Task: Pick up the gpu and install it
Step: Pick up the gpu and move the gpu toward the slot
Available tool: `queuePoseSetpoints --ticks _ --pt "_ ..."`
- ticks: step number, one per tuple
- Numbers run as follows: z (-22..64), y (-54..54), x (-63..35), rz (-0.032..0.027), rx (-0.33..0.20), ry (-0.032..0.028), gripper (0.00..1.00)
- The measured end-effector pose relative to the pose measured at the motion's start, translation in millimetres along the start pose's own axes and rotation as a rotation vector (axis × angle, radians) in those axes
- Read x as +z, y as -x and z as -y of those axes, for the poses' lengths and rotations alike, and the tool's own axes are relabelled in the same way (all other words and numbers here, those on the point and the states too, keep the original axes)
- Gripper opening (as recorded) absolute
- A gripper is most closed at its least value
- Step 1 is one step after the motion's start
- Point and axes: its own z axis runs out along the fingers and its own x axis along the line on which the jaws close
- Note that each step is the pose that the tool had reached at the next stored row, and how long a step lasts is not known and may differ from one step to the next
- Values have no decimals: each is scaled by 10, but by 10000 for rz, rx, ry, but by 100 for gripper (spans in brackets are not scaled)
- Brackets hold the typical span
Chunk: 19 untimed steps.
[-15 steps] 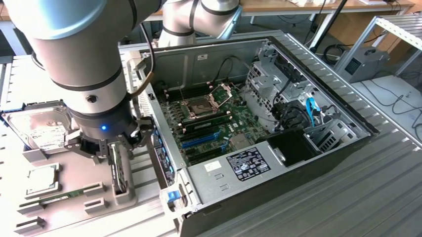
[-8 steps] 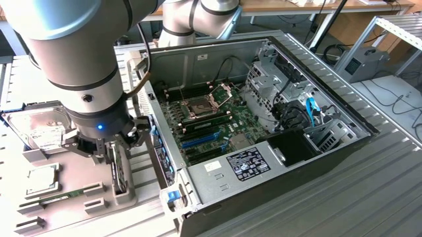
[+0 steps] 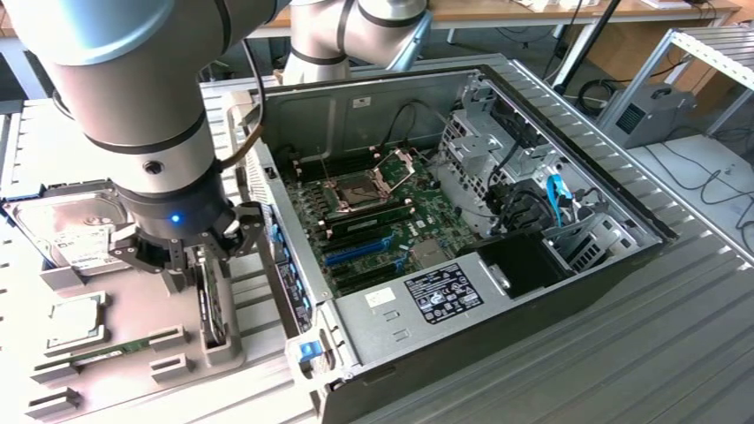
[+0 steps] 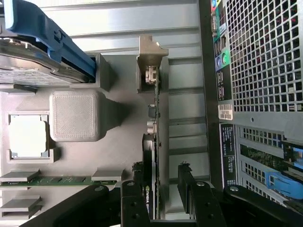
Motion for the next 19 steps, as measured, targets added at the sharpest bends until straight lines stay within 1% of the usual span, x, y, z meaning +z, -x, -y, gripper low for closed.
queuePoseSetpoints --ticks 3,7,10,15,19 --pt "-36 -25 27 2 -1 2 42" --pt "-57 -46 60 0 -1 -3 42" --pt "-79 -60 107 -1 -1 -13 42" --pt "-119 -80 170 3 -1 -13 42" --pt "-135 -96 219 2 -1 -23 42"
